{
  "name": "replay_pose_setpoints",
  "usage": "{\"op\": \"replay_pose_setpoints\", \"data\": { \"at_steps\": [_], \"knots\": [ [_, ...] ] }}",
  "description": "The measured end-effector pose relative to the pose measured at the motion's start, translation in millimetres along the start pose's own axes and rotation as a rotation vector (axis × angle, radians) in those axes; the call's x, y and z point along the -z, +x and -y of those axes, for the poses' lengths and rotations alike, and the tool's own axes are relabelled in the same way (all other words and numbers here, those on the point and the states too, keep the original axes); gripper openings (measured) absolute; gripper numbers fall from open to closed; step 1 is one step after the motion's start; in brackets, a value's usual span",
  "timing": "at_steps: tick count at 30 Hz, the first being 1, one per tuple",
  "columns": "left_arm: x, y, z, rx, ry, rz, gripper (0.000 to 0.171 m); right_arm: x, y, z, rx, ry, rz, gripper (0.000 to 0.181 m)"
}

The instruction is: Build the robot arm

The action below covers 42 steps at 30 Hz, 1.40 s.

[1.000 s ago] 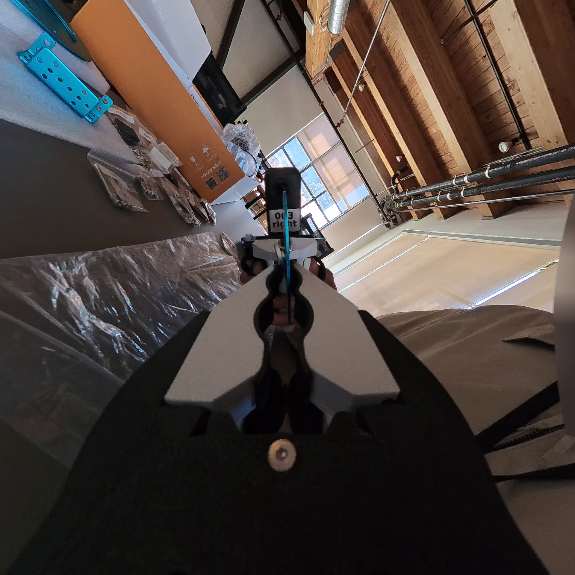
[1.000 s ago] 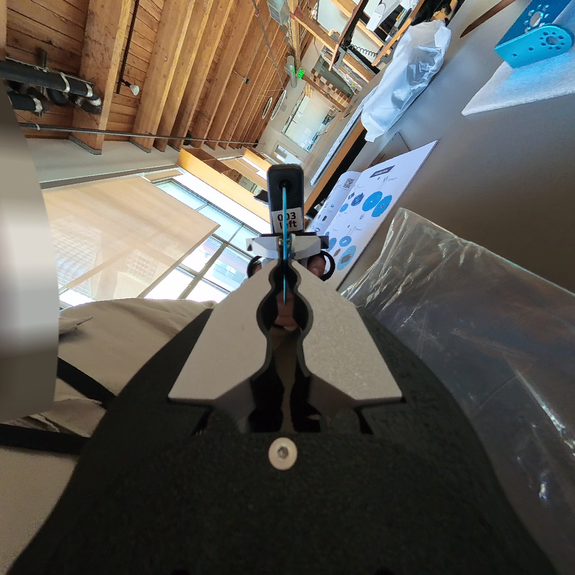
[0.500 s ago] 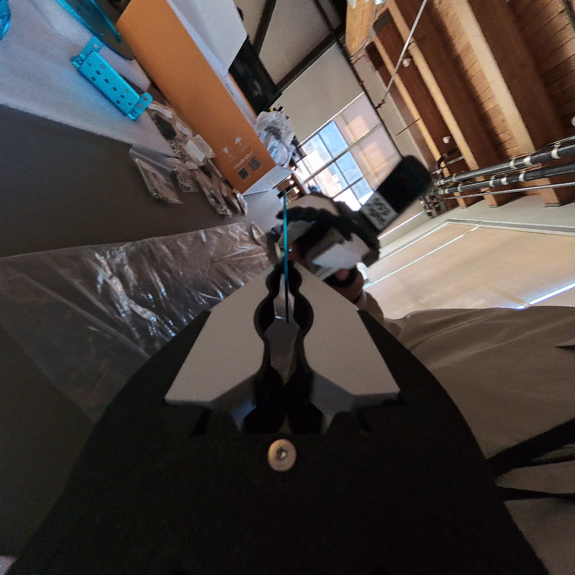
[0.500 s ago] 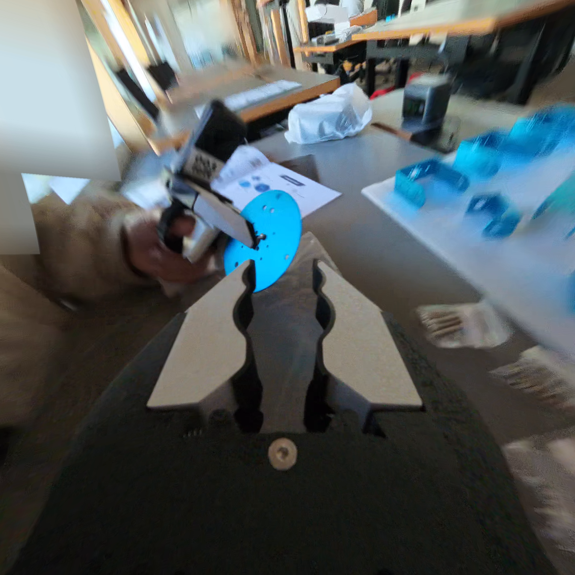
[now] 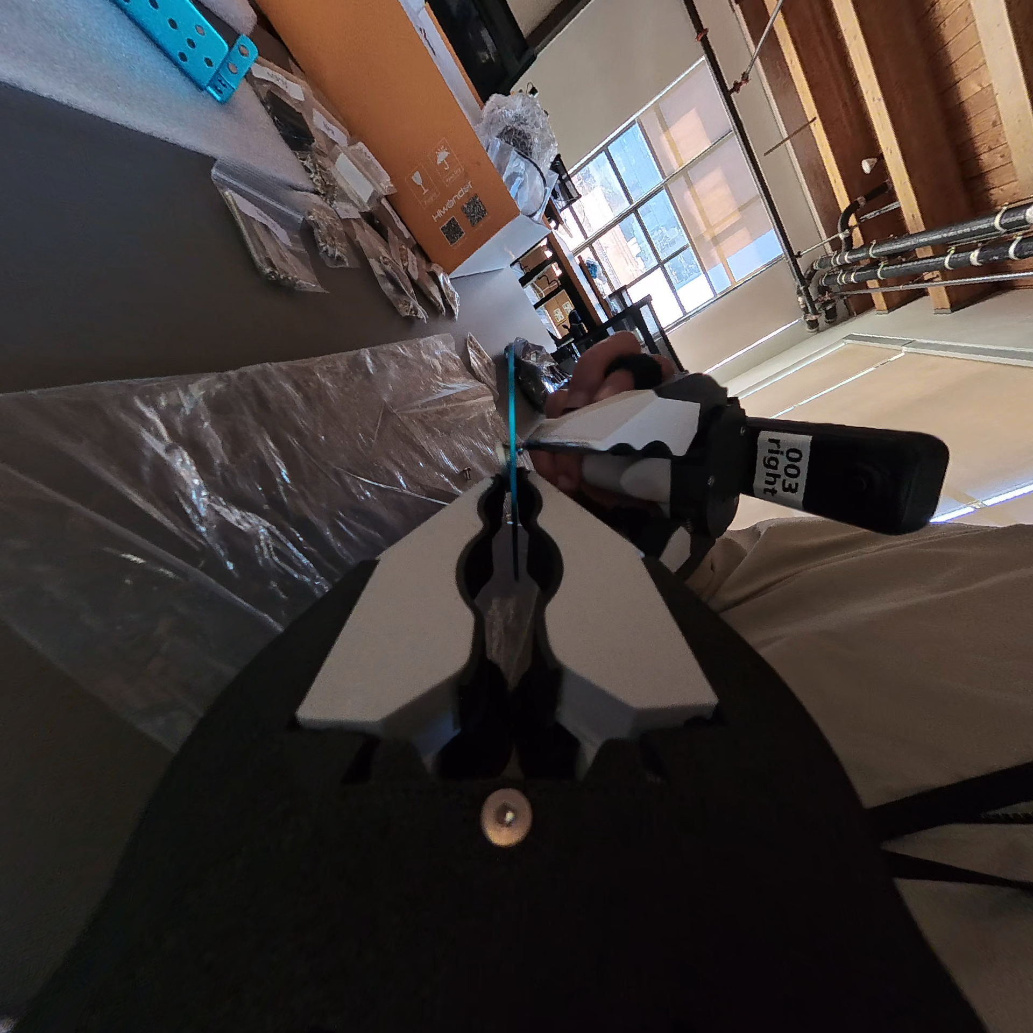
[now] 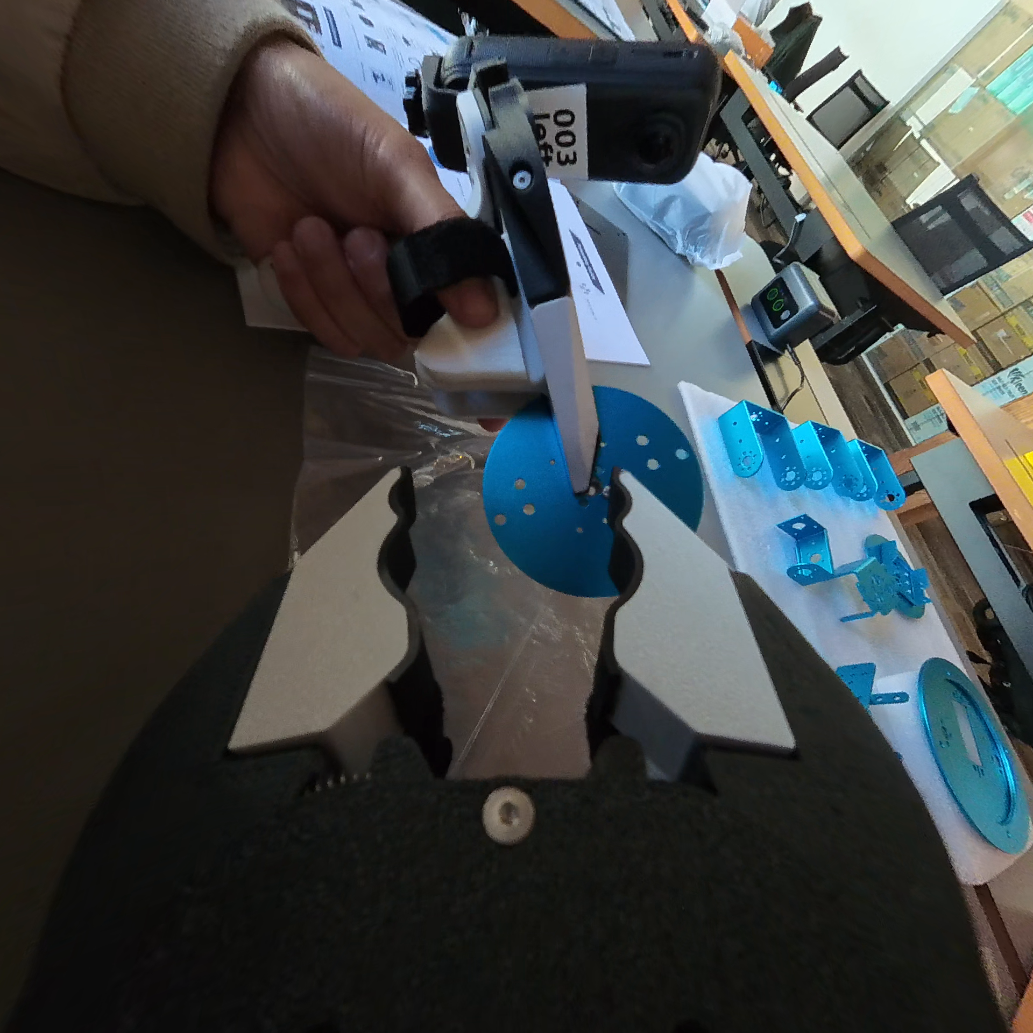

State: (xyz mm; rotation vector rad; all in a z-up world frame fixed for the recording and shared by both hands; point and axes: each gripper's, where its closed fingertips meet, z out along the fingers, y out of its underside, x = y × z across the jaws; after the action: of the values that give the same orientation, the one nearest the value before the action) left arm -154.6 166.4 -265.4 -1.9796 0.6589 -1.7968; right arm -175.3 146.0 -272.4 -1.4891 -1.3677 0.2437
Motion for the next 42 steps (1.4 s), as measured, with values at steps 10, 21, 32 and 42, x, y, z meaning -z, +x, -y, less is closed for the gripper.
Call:
{"op": "replay_pose_setpoints", "data": {
  "at_steps": [10, 21, 32, 42],
  "knots": [
    [0, 0, 1, 0.007, 0.007, -0.007, 0.004, 3, 4, 2, -0.047, 0.018, 0.000, 0.066],
    [1, -1, 1, -0.004, 0.004, 0.004, 0.004, 2, 6, 3, -0.063, 0.021, -0.010, 0.068],
    [3, -2, 4, -0.012, 0.019, 0.012, 0.004, 1, 9, 4, -0.085, 0.030, -0.011, 0.069],
    [11, -5, 14, -0.037, 0.050, 0.040, 0.004, 4, 7, 11, -0.146, 0.057, 0.014, 0.067]
  ]
}}
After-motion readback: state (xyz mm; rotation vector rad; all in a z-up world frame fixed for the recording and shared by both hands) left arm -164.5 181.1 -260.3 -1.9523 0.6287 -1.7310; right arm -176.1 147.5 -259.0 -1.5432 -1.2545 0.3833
